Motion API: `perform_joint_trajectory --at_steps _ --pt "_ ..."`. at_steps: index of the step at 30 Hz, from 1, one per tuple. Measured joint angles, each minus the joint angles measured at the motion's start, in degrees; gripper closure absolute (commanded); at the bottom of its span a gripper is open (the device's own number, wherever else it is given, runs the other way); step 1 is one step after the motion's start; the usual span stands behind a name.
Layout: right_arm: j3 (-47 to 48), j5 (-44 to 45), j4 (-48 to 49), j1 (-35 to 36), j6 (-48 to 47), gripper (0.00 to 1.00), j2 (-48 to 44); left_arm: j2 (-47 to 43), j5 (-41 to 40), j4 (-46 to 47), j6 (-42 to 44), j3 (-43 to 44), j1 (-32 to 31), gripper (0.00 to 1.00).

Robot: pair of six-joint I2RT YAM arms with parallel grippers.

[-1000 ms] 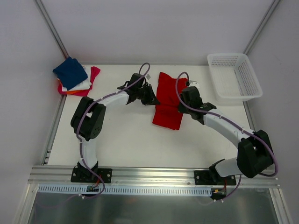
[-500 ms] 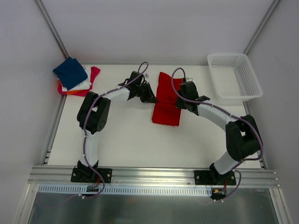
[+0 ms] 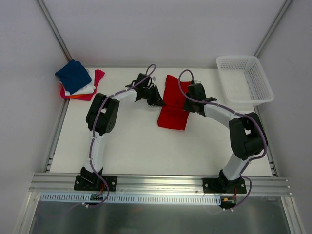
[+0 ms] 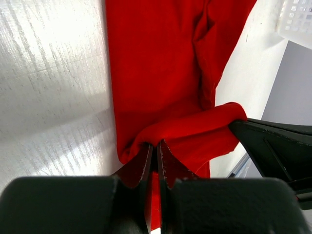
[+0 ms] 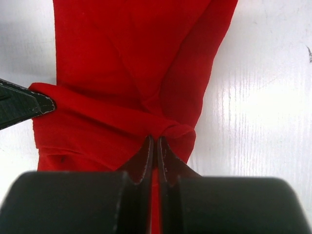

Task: Fold and stack the t-shirts
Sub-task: Fold the tshirt

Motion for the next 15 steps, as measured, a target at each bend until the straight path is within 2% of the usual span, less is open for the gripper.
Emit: perform_joint_trajectory --at_steps 7,9,10,11,13,14,15 --pt "1.62 -0.96 0.07 -0.68 -0.02 1.00 2.60 1.27 0.66 -0.39 0.20 1.51 0.61 1.00" --pt "2.05 -1.03 0.07 -0.90 -0.04 0.93 3.19 1.75 1.03 -0.55 0.24 2.14 0.74 0.93" --pt "2.29 -1.03 0.07 -0.98 -0.02 0.86 3.48 1.97 1.11 -0.63 0.28 2.34 0.79 0.85" --pt "2.49 -1.05 0.09 -1.09 -0.02 0.75 3.76 2.14 1.20 -0.70 0.46 2.49 0.83 0.51" --pt "2.82 -0.55 -0.31 -1.46 -0.44 0.63 4.28 2.45 0.98 -0.96 1.07 2.93 1.16 0.27" --pt "2.89 -0.24 -0.63 -1.86 -0.72 0.62 4.50 2.54 0.70 -1.18 1.07 3.02 1.46 0.02" --pt "2.89 0.00 -0.98 -2.27 -1.09 0.61 4.61 2.62 1.38 -1.14 0.68 3.08 1.97 0.01"
